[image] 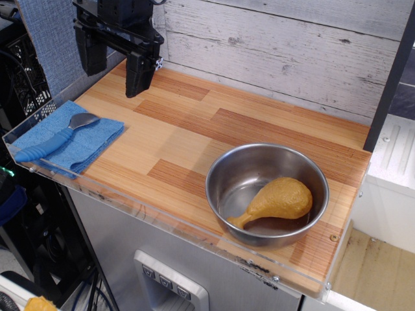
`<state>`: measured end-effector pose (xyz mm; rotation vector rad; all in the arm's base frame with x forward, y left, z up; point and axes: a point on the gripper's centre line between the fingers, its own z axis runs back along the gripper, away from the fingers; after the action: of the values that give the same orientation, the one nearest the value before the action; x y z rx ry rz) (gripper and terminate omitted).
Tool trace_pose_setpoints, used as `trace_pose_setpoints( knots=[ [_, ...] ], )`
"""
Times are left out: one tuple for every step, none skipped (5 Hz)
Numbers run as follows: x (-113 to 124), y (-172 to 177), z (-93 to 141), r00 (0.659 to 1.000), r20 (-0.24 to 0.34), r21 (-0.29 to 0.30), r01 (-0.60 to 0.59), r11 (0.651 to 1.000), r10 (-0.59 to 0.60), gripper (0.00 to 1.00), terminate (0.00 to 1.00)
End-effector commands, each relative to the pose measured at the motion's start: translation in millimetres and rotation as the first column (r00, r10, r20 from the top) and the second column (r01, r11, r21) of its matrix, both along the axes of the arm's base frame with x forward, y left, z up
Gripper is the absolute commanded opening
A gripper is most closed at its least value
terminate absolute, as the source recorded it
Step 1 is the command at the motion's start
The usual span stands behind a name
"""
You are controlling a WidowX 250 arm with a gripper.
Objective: Pick the chicken from the vessel and put it in the corner
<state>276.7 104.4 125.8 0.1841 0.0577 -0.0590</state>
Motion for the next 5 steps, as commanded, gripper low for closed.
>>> trace_pose_setpoints(
  knots=[
    [0,0,0,1.0,0.0,0.0,0.0,1.0,0.0,1.0,0.0],
    [7,-32,-1,1.0,0.017,-0.042,-0.004,0.999,0.005,1.0,0.0],
    [12,-69,1,0.999,0.022,-0.053,0.033,0.998,-0.032,1.0,0.0],
    [19,-114,5,0.981,0.135,-0.082,0.149,0.985,-0.137,1.0,0.0],
    [20,-147,-2,0.959,0.193,-0.05,0.221,0.974,-0.208,1.0,0.0]
  ],
)
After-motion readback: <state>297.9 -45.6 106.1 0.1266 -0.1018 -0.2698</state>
